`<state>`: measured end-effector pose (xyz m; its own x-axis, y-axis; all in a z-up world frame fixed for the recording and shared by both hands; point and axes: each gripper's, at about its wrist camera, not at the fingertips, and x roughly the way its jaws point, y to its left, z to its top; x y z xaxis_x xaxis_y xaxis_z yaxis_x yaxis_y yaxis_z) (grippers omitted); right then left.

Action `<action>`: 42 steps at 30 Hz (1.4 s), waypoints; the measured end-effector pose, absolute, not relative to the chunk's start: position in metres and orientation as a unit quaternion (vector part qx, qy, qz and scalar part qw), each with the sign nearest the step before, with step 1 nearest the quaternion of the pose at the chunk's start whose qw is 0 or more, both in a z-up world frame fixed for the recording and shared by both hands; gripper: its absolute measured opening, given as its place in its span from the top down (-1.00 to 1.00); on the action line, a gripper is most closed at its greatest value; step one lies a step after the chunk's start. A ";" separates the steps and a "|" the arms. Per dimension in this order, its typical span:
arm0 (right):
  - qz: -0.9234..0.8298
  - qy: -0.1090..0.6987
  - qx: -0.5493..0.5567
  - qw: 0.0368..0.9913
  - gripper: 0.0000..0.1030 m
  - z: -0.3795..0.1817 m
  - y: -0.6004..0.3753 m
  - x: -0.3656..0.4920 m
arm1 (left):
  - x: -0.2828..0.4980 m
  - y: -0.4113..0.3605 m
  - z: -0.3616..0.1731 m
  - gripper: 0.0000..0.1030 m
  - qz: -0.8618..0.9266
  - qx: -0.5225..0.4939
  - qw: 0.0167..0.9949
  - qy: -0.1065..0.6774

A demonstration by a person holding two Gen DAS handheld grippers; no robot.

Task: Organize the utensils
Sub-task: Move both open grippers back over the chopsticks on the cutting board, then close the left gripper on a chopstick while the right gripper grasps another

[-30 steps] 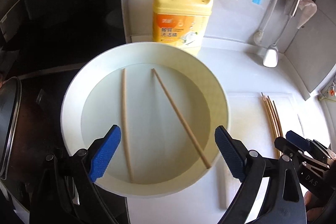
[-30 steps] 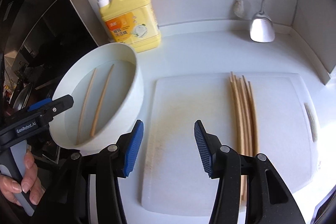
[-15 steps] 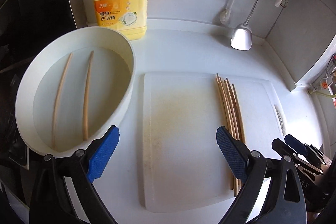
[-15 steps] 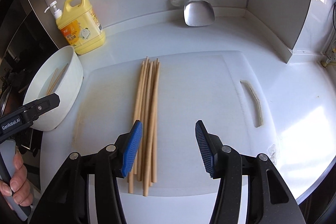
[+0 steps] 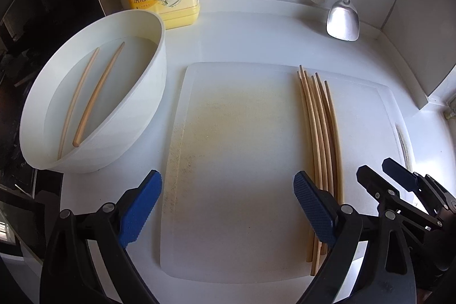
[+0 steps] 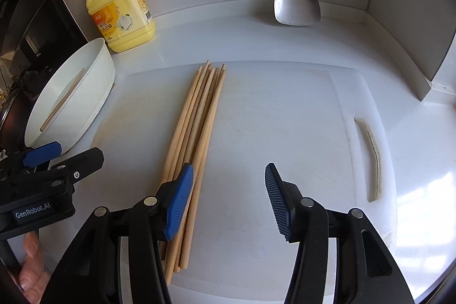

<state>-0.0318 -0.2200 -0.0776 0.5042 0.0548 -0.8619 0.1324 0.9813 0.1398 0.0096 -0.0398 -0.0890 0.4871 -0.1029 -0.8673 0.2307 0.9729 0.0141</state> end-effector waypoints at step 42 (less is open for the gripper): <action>-0.089 0.497 0.082 0.859 0.02 -0.099 -0.260 -0.036 | 0.028 -0.084 -0.123 -0.79 -0.159 0.066 0.848 0.501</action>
